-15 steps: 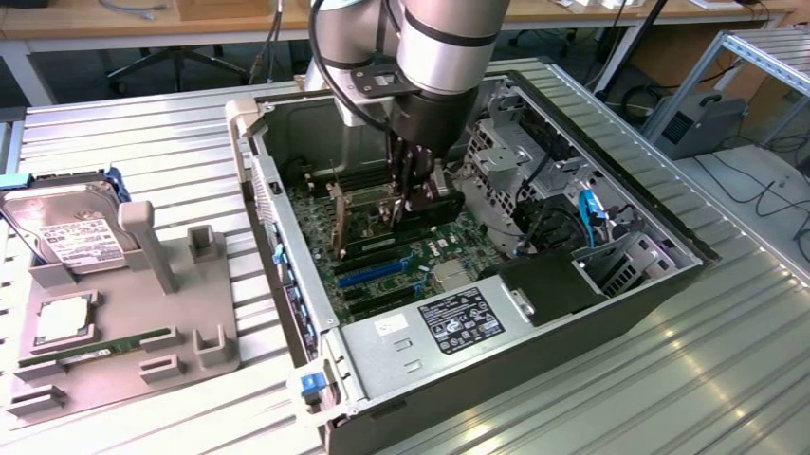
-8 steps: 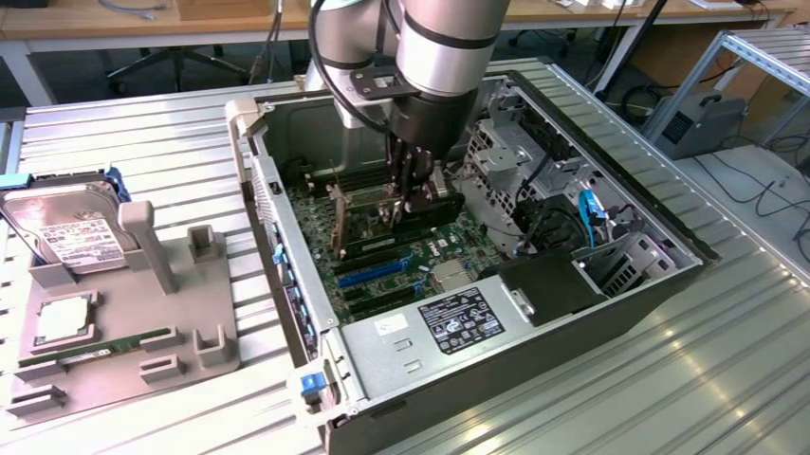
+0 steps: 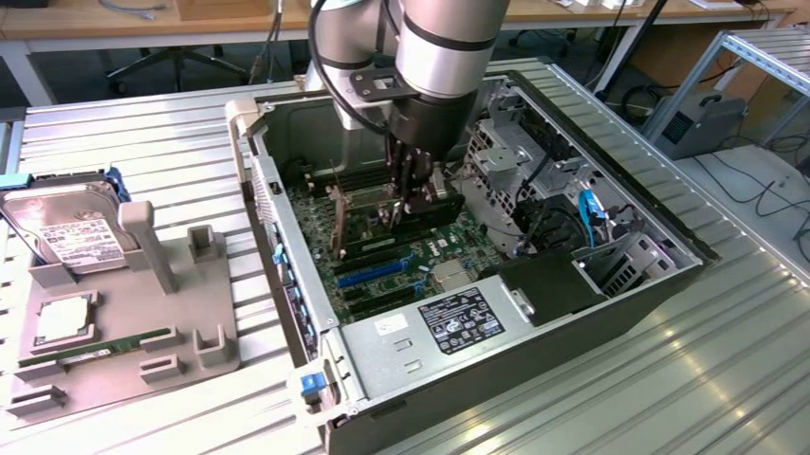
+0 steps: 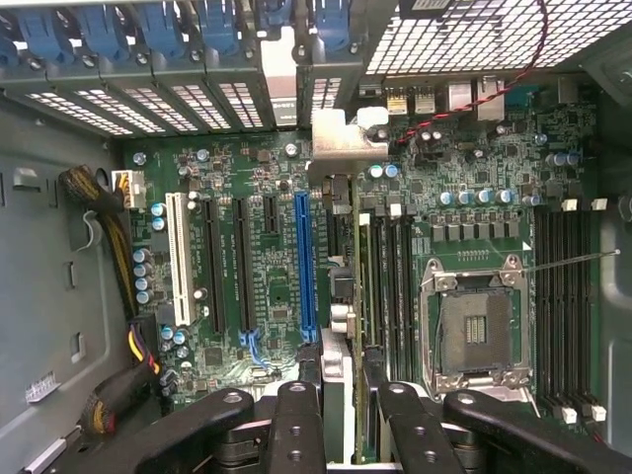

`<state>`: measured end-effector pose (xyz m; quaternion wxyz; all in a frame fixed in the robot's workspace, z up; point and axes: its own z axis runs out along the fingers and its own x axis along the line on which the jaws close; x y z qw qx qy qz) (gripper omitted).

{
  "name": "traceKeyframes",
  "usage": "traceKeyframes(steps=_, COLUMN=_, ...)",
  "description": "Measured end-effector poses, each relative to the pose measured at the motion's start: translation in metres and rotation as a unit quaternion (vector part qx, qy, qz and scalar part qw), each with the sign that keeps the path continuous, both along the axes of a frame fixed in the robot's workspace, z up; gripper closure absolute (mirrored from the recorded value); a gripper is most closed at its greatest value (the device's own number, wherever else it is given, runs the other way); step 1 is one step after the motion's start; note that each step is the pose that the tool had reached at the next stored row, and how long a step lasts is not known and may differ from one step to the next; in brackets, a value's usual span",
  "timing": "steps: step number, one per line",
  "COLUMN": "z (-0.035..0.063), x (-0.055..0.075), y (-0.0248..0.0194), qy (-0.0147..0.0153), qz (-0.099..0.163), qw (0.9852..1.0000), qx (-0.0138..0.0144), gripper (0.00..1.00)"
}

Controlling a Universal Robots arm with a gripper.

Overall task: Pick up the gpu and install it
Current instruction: 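Insert the gpu into the slot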

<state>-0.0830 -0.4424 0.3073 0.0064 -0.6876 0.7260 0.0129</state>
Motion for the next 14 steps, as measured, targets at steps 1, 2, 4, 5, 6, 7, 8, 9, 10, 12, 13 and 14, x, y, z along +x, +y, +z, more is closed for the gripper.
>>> traceKeyframes(steps=1, z=-0.0003, x=-0.0001, y=-0.0001, qy=0.0000, qz=0.000, qw=1.0000, qx=0.0000, gripper=0.73)
traceKeyframes(steps=2, z=-0.0007, x=-0.0003, y=-0.0001, qy=0.0000, qz=0.000, qw=1.0000, qx=0.0000, gripper=0.73)
traceKeyframes(steps=4, z=-0.0013, x=-0.0004, y=-0.0002, qy=0.0000, qz=0.000, qw=1.0000, qx=0.0000, gripper=0.73)
traceKeyframes(steps=5, z=-0.0016, x=-0.0004, y=-0.0003, qy=0.0000, qz=0.000, qw=1.0000, qx=0.0000, gripper=0.73)
traceKeyframes(steps=6, z=-0.0018, x=-0.0004, y=-0.0003, qy=0.0000, qz=0.000, qw=1.0000, qx=0.0000, gripper=0.73)
traceKeyframes(steps=7, z=-0.0021, x=-0.0005, y=-0.0004, qy=0.0000, qz=0.000, qw=1.0000, qx=0.0001, gripper=0.73)
traceKeyframes(steps=8, z=-0.0022, x=-0.0006, y=-0.0004, qy=0.0000, qz=0.000, qw=1.0000, qx=0.0000, gripper=0.73)
traceKeyframes(steps=9, z=-0.0024, x=-0.0007, y=-0.0005, qy=0.0000, qz=0.000, qw=1.0000, qx=0.0000, gripper=0.73)
traceKeyframes(steps=10, z=-0.0026, x=-0.0007, y=-0.0006, qy=0.0000, qz=0.000, qw=1.0000, qx=0.0000, gripper=0.73)
traceKeyframes(steps=12, z=-0.0030, x=-0.0009, y=-0.0007, qy=0.0000, qz=0.000, qw=1.0000, qx=0.0000, gripper=0.73)
traceKeyframes(steps=13, z=-0.0031, x=-0.0010, y=-0.0008, qy=0.0000, qz=0.000, qw=1.0000, qx=0.0000, gripper=0.73)
traceKeyframes(steps=14, z=-0.0032, x=-0.0010, y=-0.0008, qy=0.0000, qz=0.000, qw=1.0000, qx=0.0000, gripper=0.73)
